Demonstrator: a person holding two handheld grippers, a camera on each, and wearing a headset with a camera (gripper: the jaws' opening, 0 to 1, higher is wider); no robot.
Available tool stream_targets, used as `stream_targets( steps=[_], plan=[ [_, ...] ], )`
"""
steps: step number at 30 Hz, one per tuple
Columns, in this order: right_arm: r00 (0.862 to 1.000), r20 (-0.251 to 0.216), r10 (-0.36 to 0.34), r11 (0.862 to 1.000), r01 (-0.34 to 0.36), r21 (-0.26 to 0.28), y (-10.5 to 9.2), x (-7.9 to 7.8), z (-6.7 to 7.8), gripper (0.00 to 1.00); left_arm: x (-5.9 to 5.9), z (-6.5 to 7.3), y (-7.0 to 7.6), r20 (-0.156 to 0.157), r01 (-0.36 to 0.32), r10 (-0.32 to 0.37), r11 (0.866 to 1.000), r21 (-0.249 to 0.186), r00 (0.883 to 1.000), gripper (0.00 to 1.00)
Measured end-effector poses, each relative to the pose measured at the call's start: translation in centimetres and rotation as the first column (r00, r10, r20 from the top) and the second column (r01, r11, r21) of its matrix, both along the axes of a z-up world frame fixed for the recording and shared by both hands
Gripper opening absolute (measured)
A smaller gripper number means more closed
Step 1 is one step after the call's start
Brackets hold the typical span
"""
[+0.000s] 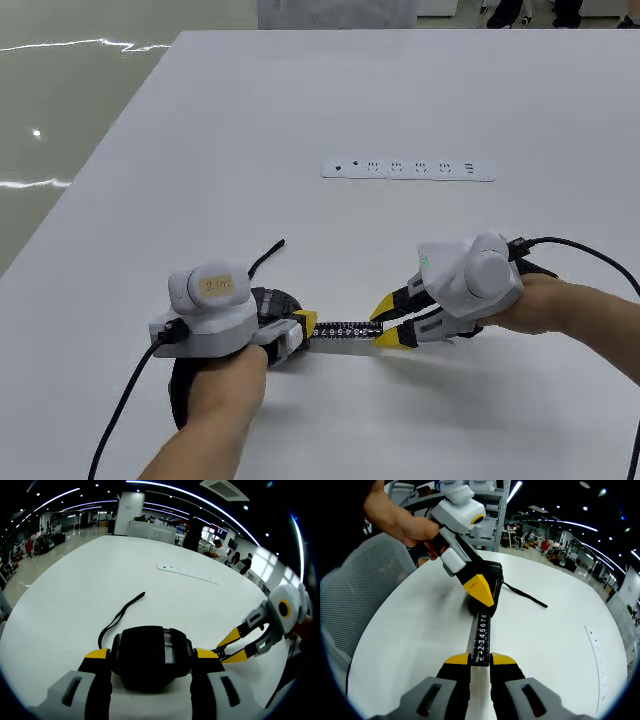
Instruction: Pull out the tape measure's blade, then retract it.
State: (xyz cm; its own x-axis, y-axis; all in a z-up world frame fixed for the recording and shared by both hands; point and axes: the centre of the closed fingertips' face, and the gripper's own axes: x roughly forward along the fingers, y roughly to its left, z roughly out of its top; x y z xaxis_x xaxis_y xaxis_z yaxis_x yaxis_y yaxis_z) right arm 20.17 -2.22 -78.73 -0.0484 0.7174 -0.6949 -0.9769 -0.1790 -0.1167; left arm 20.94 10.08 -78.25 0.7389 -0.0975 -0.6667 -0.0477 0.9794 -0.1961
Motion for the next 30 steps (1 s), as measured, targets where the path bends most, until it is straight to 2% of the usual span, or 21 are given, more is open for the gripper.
stream_targets(
  steps=[3,9,11,19,21,27,30],
  plan=[
    [1.000,-0.001,-0.001,1.000,0.001,0.001,0.1,0.0,0.0,0.14,-0.2,0.0,-0.2,0.000,0.000,0.000,1.000,0.000,1.000,0.60],
    [1.000,-0.001,-0.001,1.000,0.001,0.003,0.4,0.0,-0.1,0.14,0.3,0.1,-0.2,0.000,0.003,-0.003,1.000,0.000,1.000,0.60],
    [1.000,-0.003,-0.003,1.000,0.003,0.005,0.5,-0.1,-0.1,0.14,-0.4,0.3,-0.5,-0.001,0.004,-0.004,1.000,-0.001,1.000,0.60],
    [1.000,-0.004,-0.003,1.000,0.003,0.006,0.8,-0.1,-0.1,0.14,-0.2,0.3,-0.3,0.000,0.004,-0.004,1.000,-0.001,1.000,0.60],
    [1.000,-0.005,-0.005,1.000,0.005,0.007,0.9,-0.1,-0.1,0.14,0.3,0.3,-0.2,-0.001,0.007,-0.007,1.000,-0.002,1.000,0.60],
    [1.000,-0.004,-0.002,1.000,0.002,0.008,1.2,-0.1,-0.1,0.14,-0.2,0.3,-0.2,0.000,0.006,-0.006,1.000,-0.004,1.000,0.60],
    [1.000,-0.004,0.001,1.000,-0.001,0.006,1.3,-0.2,-0.1,0.14,0.3,0.1,0.2,0.000,0.006,-0.006,1.000,-0.003,1.000,0.60]
  ],
)
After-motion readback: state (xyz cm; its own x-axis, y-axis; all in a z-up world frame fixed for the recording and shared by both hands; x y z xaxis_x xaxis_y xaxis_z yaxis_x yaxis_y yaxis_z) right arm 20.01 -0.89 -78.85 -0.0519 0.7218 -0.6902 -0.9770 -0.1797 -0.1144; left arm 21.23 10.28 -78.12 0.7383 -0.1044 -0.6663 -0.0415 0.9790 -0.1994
